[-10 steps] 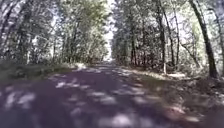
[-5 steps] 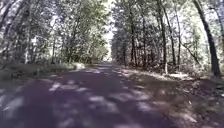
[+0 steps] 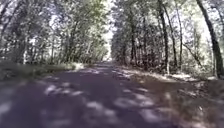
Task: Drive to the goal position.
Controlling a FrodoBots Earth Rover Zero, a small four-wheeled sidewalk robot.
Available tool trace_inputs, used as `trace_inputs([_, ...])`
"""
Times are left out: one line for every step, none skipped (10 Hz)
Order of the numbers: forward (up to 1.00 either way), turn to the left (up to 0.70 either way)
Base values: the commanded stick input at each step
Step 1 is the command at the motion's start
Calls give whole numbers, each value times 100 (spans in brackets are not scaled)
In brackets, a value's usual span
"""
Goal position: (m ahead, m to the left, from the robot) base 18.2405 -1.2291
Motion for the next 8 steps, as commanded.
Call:
trace_inputs([45,0])
trace_inputs([45,0])
trace_inputs([45,0])
trace_inputs([45,0])
trace_inputs([45,0])
trace_inputs([45,0])
trace_inputs([45,0])
trace_inputs([45,0])
